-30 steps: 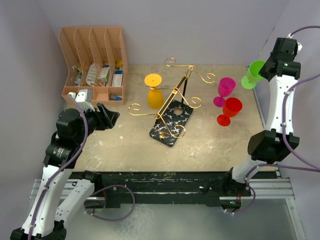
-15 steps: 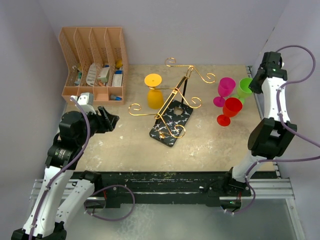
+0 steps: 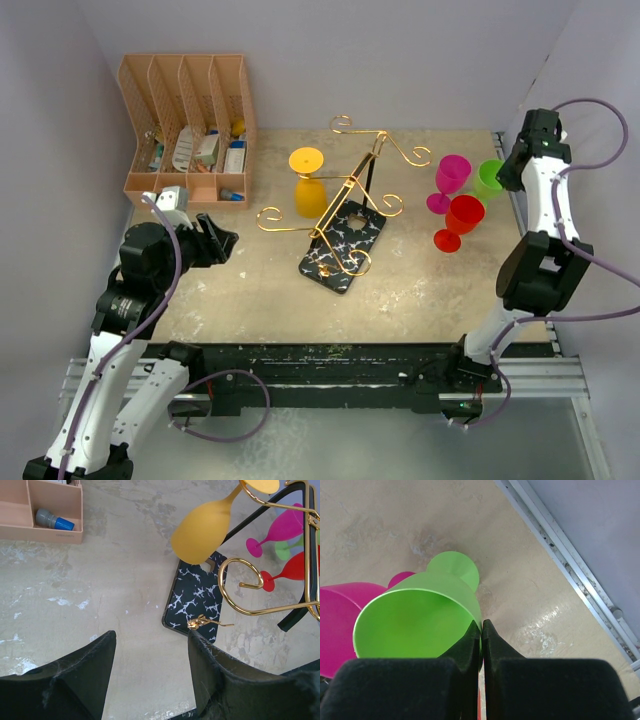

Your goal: Take the wine glass off the wine glass rack

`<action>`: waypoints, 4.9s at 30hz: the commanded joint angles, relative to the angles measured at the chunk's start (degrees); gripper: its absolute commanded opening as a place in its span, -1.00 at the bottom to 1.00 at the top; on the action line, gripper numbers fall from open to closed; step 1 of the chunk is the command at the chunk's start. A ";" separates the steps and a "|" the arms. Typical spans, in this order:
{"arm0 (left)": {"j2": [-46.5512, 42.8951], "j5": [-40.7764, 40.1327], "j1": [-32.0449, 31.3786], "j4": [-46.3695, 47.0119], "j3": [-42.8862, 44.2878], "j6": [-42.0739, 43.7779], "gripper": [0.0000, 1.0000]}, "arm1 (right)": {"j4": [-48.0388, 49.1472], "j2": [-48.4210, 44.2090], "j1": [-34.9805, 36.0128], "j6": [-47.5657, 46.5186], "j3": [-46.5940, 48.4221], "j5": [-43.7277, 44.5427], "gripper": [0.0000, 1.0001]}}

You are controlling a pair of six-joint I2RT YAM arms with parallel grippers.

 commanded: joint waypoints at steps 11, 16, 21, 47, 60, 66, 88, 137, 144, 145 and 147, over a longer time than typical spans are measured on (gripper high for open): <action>-0.52 -0.90 0.08 1.46 0.36 0.97 0.27 | 1.88 2.03 -0.58 1.83 -0.89 -0.28 -0.67; -0.27 -1.23 0.07 1.38 0.44 0.86 0.41 | 1.84 0.47 -0.58 2.70 -1.19 -0.34 -0.48; 0.82 -1.91 0.09 1.97 1.23 0.47 0.44 | 0.17 -6.05 -0.57 3.73 -0.41 0.37 -0.32; 21.42 1.77 0.07 9.33 18.47 -4.64 0.45 | 11.49 -6.89 29.84 11.49 18.42 -54.72 -0.13; 12.15 1.62 0.07 8.99 4.72 -4.05 0.43 | 9.33 3.23 37.51 9.43 20.82 -52.64 -0.13; 8.97 0.92 0.08 7.97 1.46 -2.35 0.43 | 6.14 6.57 38.74 6.95 24.38 -44.76 -0.13; 6.68 -0.98 0.07 6.30 -0.79 -1.07 0.42 | 10.84 9.81 41.00 9.05 23.30 -47.69 -0.16; 6.73 -1.58 0.07 5.94 -0.73 -1.25 0.42 | 21.15 -4.78 36.41 21.78 6.86 -50.25 -1.00; 6.91 -1.60 0.10 6.11 -0.69 -1.64 0.42 | 23.86 -6.06 34.88 20.52 6.52 -48.67 -1.00; 6.94 -1.60 0.07 6.19 -0.77 -1.68 0.42 | 25.01 -5.84 34.86 20.14 6.80 -48.58 -1.00; 7.03 -1.71 0.09 6.06 -0.72 -1.61 0.42 | 25.41 -5.76 34.89 19.29 7.94 -46.91 -1.00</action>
